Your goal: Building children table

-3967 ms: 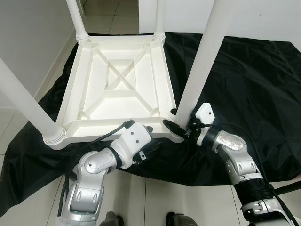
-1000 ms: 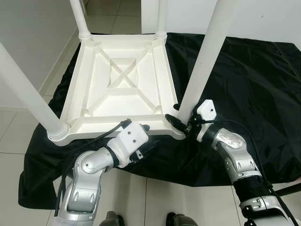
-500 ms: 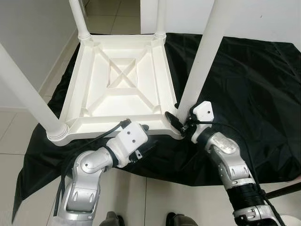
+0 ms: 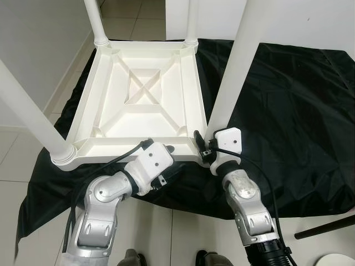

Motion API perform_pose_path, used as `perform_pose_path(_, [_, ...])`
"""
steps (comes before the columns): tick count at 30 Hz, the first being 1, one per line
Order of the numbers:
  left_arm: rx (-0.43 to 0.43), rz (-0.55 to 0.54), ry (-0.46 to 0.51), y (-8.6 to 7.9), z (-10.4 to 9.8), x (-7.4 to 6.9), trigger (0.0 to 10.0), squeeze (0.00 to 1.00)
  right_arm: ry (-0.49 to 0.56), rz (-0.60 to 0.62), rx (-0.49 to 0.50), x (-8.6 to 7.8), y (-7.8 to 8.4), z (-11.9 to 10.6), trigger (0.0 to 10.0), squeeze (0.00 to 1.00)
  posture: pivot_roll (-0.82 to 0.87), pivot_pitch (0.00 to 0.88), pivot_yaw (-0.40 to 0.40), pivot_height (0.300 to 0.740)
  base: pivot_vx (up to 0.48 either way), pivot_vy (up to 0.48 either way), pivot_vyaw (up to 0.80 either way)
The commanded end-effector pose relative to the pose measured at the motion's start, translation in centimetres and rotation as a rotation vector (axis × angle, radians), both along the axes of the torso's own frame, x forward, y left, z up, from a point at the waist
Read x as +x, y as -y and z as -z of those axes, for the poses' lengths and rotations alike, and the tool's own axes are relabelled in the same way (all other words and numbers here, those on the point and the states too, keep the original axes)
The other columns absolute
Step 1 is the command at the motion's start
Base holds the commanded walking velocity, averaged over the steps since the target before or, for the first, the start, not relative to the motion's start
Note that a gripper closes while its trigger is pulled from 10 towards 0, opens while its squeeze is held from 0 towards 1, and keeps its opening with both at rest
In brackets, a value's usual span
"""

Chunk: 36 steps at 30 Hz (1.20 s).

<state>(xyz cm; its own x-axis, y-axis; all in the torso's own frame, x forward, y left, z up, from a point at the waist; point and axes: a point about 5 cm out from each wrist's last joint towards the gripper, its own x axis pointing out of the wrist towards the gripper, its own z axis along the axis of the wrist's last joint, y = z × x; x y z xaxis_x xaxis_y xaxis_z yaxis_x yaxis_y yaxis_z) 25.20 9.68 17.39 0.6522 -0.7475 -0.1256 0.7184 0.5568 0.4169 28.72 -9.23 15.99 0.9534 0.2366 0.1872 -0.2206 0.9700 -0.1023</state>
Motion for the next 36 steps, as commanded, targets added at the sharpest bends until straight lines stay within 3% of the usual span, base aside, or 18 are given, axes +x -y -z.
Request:
perform_pose_path(1, [-0.041,-0.180,0.042,-0.7,0.1,0.8,10.0,0.00,-0.040,0.019,-0.016,-0.4,-0.5,0.9,10.0,0.00,-0.05,0.108,0.042,0.740,0.000,0.000,0.00])
perform_pose_path(6, [-0.041,-0.185,0.047,-0.7,0.1,1.0,10.0,0.00,-0.050,0.015,0.010,-0.7,-1.1,1.2,10.0,0.00,-0.05,0.104,0.038,0.740,0.000,0.000,0.00])
perform_pose_path(7, [-0.051,-0.194,0.049,-0.7,0.1,1.1,10.0,0.00,-0.057,-0.014,0.037,-0.9,-1.1,1.3,10.0,1.00,-0.05,0.100,0.036,0.740,0.000,0.000,0.00])
perform_pose_path(13, [-0.091,-0.232,0.045,-0.7,0.0,1.4,10.0,0.00,-0.027,-0.039,0.050,-1.1,-0.6,0.9,10.0,1.00,-0.05,0.100,0.032,0.740,0.000,0.000,0.00])
perform_pose_path(14, [-0.105,-0.243,0.044,-0.7,0.1,1.4,10.0,0.00,-0.005,-0.045,0.054,-1.1,-0.5,0.7,10.0,0.00,-0.06,0.100,0.030,0.740,0.000,0.000,0.00])
perform_pose_path(22, [-0.226,-0.351,0.032,-0.6,0.9,1.3,10.0,0.00,0.030,-0.047,0.021,-1.7,0.8,1.7,10.0,0.00,-0.06,0.094,0.024,0.740,0.000,0.000,0.00])
perform_pose_path(36, [-0.293,-0.437,0.040,-1.0,0.8,1.4,10.0,0.00,0.061,-0.014,0.004,-1.6,1.7,1.6,10.0,0.00,-0.09,0.131,0.023,0.740,0.000,0.000,0.00])
